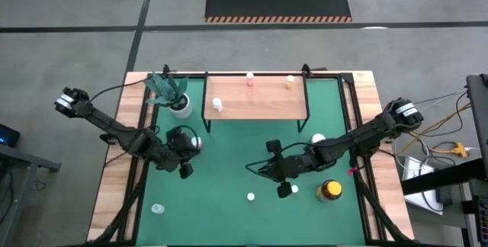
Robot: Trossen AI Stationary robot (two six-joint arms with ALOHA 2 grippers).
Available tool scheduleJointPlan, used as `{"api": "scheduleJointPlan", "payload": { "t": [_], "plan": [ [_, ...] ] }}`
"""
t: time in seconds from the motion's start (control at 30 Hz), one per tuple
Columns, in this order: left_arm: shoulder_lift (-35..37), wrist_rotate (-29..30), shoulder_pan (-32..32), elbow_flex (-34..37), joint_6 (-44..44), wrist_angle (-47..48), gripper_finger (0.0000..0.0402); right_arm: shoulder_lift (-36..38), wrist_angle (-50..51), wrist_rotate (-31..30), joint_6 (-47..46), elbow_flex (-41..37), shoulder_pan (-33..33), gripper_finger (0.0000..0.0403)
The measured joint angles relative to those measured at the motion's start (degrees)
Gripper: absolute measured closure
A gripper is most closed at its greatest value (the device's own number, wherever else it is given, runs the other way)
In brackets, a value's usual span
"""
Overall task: Pick and place medicine bottles onto shelf by color
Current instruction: Put the pink and blue pill bottle on the shelf
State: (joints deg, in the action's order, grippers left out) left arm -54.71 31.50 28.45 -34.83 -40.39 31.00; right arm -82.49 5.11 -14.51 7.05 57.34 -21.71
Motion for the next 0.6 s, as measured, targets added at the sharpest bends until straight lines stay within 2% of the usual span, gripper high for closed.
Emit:
{"api": "scheduleJointPlan", "payload": {
  "t": [0.07, 0.17, 0.47, 0.6],
  "plan": [
    [-0.12, 0.14, -0.2, -0.13, 4.16, 0.08, 0.0379, 1.25, -3.11, -0.01, -0.04, -1.62, 0.0, 0.039],
    [-0.02, -0.06, -1.32, 0.3, 4.97, 2.29, 0.0344, 2.35, -6.78, -0.01, -0.02, -4.11, -0.02, 0.039],
    [-1.64, 4.79, -5.96, 3.17, 4.9, 3.56, 0.018, 2.79, -11.08, 0.01, -0.85, -7.48, 0.0, 0.039],
    [-4.2, 4.44, -6.28, 3.28, 7.79, 3.17, 0.0131, 2.68, -11.44, -0.01, -1.95, -8.15, 0.0, 0.039]
  ]
}}
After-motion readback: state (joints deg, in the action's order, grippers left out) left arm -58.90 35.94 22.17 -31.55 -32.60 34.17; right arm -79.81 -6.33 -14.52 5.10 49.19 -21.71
